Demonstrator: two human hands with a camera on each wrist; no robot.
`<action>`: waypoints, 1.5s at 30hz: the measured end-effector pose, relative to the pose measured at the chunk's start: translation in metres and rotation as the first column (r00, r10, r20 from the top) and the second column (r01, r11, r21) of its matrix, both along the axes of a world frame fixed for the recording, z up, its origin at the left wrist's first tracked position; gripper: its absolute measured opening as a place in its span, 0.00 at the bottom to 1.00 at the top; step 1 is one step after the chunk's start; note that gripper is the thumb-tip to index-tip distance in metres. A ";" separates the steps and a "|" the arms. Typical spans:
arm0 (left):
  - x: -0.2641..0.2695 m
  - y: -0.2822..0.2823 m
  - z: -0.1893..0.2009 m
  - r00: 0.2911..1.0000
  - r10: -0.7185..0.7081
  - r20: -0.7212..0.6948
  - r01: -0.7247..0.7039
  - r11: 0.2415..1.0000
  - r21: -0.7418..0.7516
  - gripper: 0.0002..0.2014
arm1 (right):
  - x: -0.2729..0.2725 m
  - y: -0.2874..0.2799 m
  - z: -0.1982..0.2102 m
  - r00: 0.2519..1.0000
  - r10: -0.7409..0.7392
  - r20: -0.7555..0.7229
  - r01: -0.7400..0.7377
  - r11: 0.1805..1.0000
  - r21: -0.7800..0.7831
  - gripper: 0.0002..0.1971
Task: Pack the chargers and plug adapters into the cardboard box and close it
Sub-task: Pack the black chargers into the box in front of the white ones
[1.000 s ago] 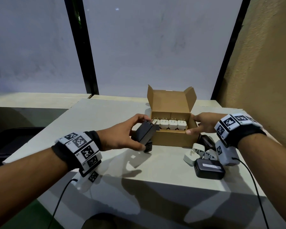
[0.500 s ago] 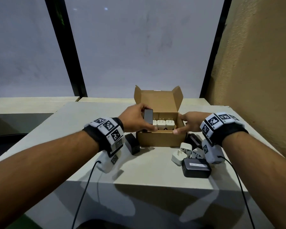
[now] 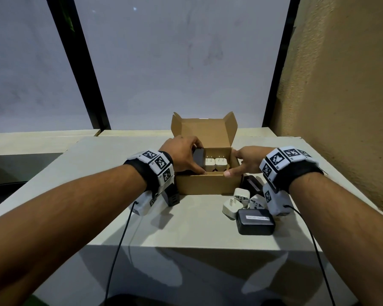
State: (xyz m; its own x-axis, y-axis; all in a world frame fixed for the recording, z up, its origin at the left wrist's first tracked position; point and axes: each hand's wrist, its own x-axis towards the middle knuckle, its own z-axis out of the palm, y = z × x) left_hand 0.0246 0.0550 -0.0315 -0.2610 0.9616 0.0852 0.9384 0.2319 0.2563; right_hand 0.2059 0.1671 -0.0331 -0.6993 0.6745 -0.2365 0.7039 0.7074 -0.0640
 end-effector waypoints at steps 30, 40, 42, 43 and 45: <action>-0.007 0.010 -0.017 0.960 -0.042 -0.275 -0.044 0.953 -0.300 0.19 | 0.002 -0.001 0.001 1.000 -0.002 -0.006 0.002 1.000 0.001 0.39; -0.004 0.002 -0.012 0.953 -0.068 -0.294 -0.031 0.947 -0.319 0.23 | 0.002 -0.002 0.002 1.000 -0.019 -0.013 0.019 1.000 0.003 0.34; -0.005 0.000 -0.011 0.945 -0.079 -0.317 -0.037 0.938 -0.345 0.26 | 0.002 -0.001 0.001 1.000 -0.019 -0.019 0.019 1.000 0.000 0.32; -0.005 -0.001 -0.011 0.939 -0.082 -0.334 -0.047 0.932 -0.359 0.27 | 0.002 -0.001 0.001 1.000 -0.018 -0.023 0.018 1.000 -0.004 0.32; -0.005 -0.002 -0.010 0.927 -0.080 -0.366 -0.072 0.921 -0.384 0.29 | 0.002 -0.002 0.002 0.999 -0.018 -0.027 0.018 1.000 -0.007 0.37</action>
